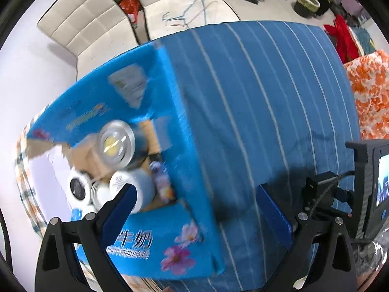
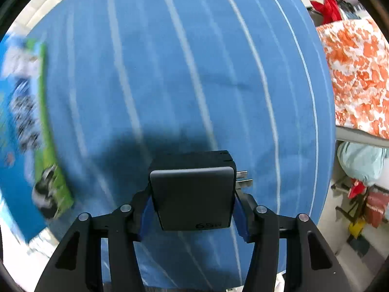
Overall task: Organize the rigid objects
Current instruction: 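Carry the black charger over the cardboard box with the right tool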
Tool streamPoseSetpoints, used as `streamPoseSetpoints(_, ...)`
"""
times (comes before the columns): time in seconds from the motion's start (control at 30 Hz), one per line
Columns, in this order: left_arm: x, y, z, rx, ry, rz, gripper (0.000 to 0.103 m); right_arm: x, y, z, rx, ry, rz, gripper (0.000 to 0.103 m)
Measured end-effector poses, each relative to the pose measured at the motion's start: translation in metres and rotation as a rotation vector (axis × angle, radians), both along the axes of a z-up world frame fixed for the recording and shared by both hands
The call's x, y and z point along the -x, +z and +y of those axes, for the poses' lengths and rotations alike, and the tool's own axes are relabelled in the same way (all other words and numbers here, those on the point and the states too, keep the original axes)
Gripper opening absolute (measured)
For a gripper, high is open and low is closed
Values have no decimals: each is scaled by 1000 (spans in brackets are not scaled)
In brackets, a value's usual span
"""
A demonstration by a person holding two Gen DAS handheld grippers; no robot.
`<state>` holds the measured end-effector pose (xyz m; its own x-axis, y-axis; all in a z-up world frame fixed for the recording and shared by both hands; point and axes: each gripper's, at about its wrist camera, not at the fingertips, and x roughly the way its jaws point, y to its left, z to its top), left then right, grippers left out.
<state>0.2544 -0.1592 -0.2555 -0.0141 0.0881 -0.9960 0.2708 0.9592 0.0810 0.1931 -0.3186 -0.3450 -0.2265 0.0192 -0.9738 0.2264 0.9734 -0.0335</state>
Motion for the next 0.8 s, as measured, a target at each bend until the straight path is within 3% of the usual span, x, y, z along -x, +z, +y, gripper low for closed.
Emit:
streamPoseSetpoints(0.47, 75, 39, 140, 22, 164, -43, 101, 60, 127, 159, -202, 164, -144, 57)
streamPoseSetpoints(0.53, 80, 47, 165, 20, 197, -60, 101, 67, 136, 160, -225, 187, -165, 57)
streamPoseSetpoints(0.8, 78, 61, 225, 27, 290, -123, 103, 30, 160, 206, -246, 248, -260, 57)
